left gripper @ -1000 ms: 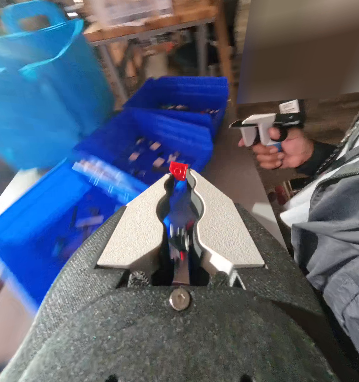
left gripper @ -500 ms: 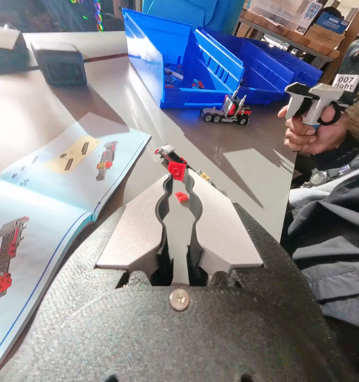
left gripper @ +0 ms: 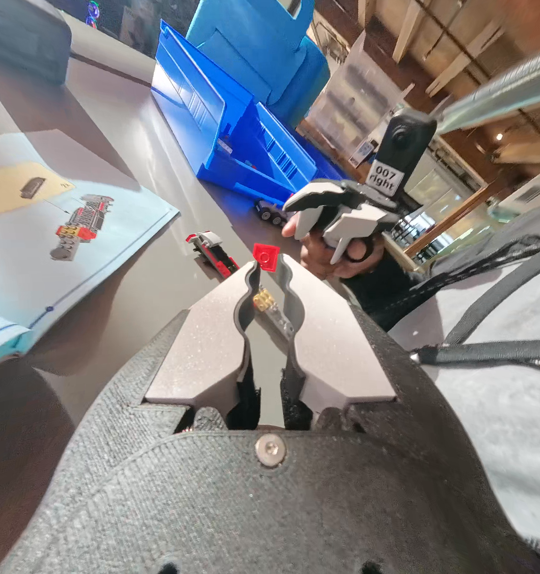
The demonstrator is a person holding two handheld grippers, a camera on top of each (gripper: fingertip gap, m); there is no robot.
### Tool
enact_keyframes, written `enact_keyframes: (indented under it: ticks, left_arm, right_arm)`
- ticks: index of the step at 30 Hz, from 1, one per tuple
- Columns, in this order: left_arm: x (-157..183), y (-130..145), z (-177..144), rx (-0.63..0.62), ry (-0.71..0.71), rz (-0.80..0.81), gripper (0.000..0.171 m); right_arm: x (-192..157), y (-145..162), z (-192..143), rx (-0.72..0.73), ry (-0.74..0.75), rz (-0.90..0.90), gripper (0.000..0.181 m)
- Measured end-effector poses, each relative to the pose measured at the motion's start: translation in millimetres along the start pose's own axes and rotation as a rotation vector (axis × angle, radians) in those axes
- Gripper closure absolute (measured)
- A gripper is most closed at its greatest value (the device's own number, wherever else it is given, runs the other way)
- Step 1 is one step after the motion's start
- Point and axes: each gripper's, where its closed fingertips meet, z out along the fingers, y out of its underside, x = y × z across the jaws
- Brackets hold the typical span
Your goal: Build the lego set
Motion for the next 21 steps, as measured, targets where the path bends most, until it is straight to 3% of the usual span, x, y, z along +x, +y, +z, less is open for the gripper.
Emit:
enact_keyframes:
  ticks: [3,12,21]
  left_arm:
    - [3.6,2.2,7.3,0.018,0.009,-0.104,0.159]
    - [12.2,4.6,36.8,0.173,0.139,-0.668,0.159]
    - [29.4,11.1,59.6,0.175,0.183,-0.786,0.159]
  right_arm:
    - [2.8,7.2,8.7,-0.034,-0.021,-0.025,0.14]
    - [-0.9,19.8,5.4,-0.059,-0.041,-0.183,0.135]
    - [-1.6,20.1,-9.2,-0.039,-0.038,-0.272,0.137]
